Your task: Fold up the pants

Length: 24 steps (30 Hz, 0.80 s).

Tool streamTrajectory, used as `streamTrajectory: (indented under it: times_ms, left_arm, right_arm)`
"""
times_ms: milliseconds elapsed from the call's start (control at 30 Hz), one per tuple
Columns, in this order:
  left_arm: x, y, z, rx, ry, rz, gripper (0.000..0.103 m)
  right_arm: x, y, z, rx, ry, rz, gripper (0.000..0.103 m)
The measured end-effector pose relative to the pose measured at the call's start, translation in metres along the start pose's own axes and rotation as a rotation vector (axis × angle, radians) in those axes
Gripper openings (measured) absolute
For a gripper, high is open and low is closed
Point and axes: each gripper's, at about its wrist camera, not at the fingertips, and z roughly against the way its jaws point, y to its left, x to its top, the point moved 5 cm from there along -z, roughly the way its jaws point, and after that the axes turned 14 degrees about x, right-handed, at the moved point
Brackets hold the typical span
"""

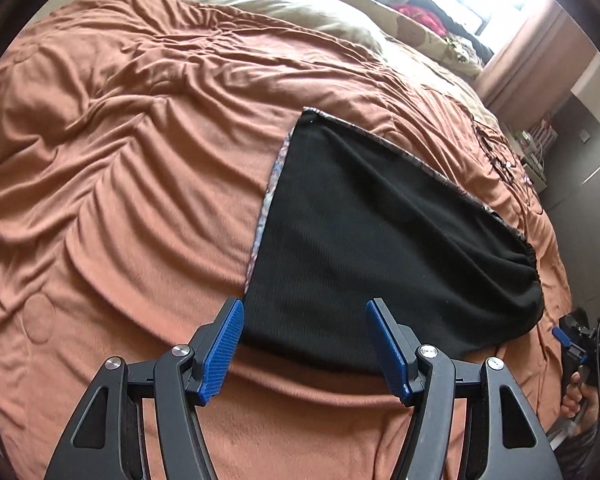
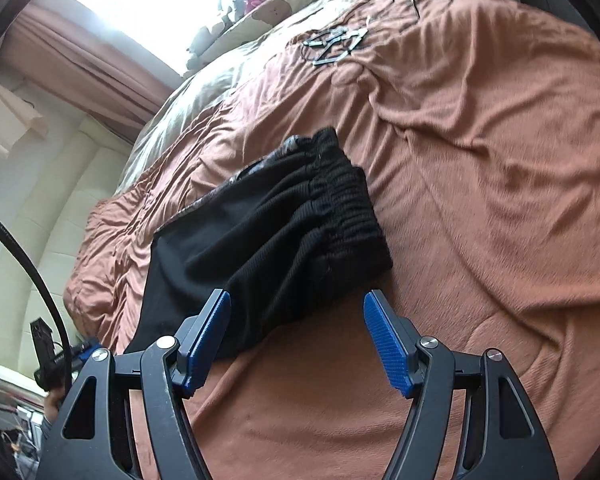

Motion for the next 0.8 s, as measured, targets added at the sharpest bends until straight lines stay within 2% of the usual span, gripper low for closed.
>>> streamTrajectory:
  times_ms: [267, 467, 600, 700, 733, 800]
  left_arm:
    - [-0.019, 0.012, -0.007, -0.044, 0.012, 0.114, 0.066]
    - [-0.026, 0.016, -0.011, -0.072, 0.017, 0.167, 0.066]
    - [-0.027, 0.018, -0.015, -0.083, 0.025, 0.197, 0.064]
    - [-0.027, 0.020, -0.021, -0.090, 0.036, 0.223, 0.060]
    - [-0.027, 0.020, -0.023, -0.089, 0.041, 0.227, 0.057]
    - [-0.027, 0.020, -0.029, -0.087, 0.052, 0.237, 0.055]
  right_arm:
    - [-0.008, -0.026, -0.034, 0.095, 0.002, -0.118, 0.068]
    - [-0.004, -0.047, -0.050, 0.171, -0.046, -0.217, 0.068]
    - [0.000, -0.059, -0.060, 0.159, -0.071, -0.252, 0.068]
    - [0.005, -0.062, -0.061, 0.137, -0.107, -0.260, 0.067]
    - [0.006, -0.063, -0.060, 0.132, -0.117, -0.261, 0.057]
    - [0.010, -0.065, -0.058, 0.112, -0.121, -0.251, 0.042]
